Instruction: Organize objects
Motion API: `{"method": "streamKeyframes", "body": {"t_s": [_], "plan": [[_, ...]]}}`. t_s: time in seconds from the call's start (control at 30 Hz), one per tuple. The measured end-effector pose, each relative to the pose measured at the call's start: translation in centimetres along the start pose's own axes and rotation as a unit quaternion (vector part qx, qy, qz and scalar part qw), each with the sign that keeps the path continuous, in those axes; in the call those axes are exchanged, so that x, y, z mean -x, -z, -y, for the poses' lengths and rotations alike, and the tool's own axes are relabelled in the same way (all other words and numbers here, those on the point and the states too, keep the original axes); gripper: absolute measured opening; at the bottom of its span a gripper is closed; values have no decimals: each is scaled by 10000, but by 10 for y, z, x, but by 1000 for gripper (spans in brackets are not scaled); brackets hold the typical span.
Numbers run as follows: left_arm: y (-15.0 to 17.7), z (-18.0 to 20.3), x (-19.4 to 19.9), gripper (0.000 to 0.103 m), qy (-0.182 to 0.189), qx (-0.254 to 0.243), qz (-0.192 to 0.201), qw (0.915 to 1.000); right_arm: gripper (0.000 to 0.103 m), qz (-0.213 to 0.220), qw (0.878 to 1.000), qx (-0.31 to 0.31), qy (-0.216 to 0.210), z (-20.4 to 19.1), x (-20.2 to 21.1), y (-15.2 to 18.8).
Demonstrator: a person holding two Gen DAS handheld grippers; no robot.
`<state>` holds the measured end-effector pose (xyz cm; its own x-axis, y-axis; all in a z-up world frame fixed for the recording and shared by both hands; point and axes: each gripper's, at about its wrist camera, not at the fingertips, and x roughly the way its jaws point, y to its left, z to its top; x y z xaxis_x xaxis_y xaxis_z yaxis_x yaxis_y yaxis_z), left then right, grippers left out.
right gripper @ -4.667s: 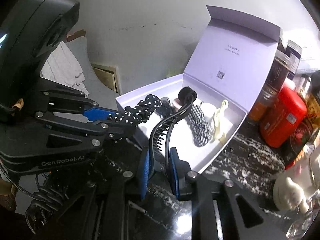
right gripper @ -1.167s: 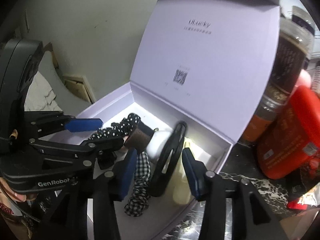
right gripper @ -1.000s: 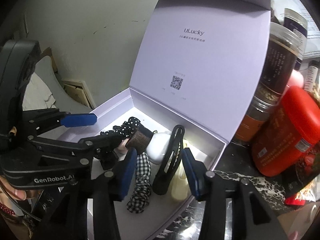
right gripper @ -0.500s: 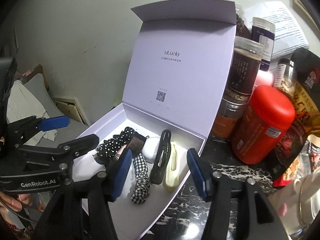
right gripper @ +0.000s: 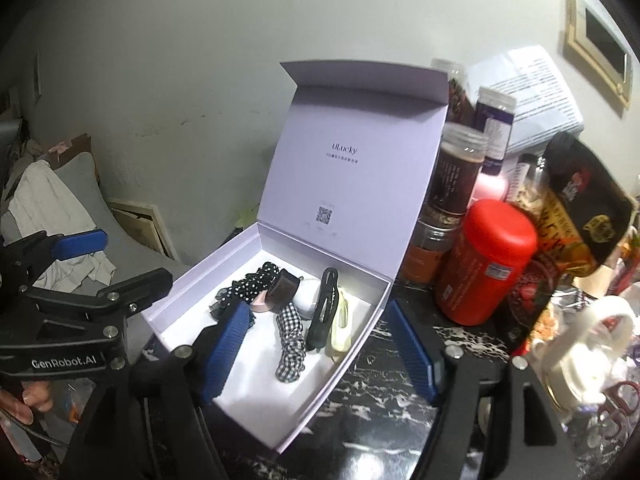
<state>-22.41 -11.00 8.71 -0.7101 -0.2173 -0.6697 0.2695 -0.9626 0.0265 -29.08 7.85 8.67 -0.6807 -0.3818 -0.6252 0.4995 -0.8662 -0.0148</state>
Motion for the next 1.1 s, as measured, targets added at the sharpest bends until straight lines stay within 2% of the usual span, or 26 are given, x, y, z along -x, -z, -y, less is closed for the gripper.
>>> {"method": "streamKeyframes", "body": {"t_s": [0.27,0.43,1.1], "plan": [[16,0,46,99,-191,-21,159,9997,74,76,9998,73,177,-12,49,14],[31,5,64,99,-249,-85,101,9996,74,101,9997,65,228,-16,74,28],[93,23,120,99,-207,-291,60,9993,74,54,9995,-77,311,-27,137,91]]}}
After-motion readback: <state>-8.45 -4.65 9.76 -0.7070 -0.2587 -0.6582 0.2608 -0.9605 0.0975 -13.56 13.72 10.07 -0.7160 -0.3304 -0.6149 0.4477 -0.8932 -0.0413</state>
